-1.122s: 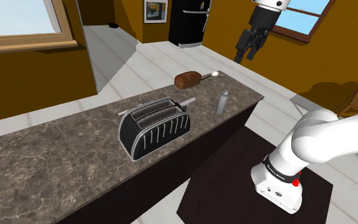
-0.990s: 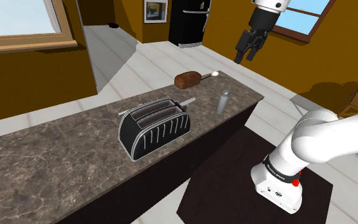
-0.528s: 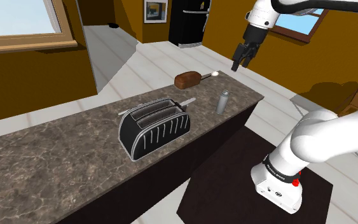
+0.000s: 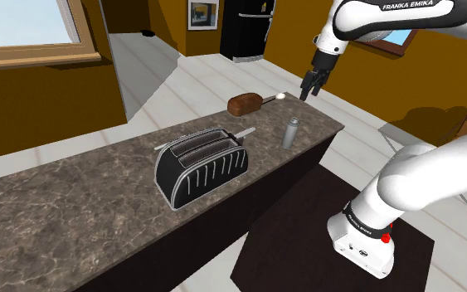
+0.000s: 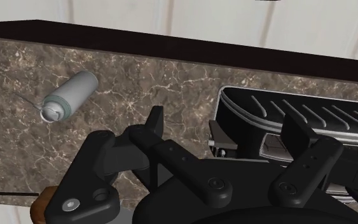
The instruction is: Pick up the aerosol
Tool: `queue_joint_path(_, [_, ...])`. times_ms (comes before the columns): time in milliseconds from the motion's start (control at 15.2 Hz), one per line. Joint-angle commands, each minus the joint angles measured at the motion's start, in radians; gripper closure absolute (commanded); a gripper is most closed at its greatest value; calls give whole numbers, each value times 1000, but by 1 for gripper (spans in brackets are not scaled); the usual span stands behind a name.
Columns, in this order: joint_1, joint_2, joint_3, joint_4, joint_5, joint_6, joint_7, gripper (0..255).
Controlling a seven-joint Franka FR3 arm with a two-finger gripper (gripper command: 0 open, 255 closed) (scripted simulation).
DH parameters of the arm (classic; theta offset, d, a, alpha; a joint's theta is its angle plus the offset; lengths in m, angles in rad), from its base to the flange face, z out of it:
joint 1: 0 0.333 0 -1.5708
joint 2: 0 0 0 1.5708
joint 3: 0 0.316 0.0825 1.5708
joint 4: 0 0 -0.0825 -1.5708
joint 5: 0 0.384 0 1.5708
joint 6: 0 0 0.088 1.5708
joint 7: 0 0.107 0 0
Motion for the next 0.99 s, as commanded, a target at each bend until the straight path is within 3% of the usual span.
queue_joint_path(0, [-6, 54, -30, 4, -8, 46, -39, 0])
queue_joint_path(462, [-25, 272, -137, 57, -3, 189, -191, 0])
queue_joint_path(924, [-50, 531, -216, 173, 77, 299, -367, 0])
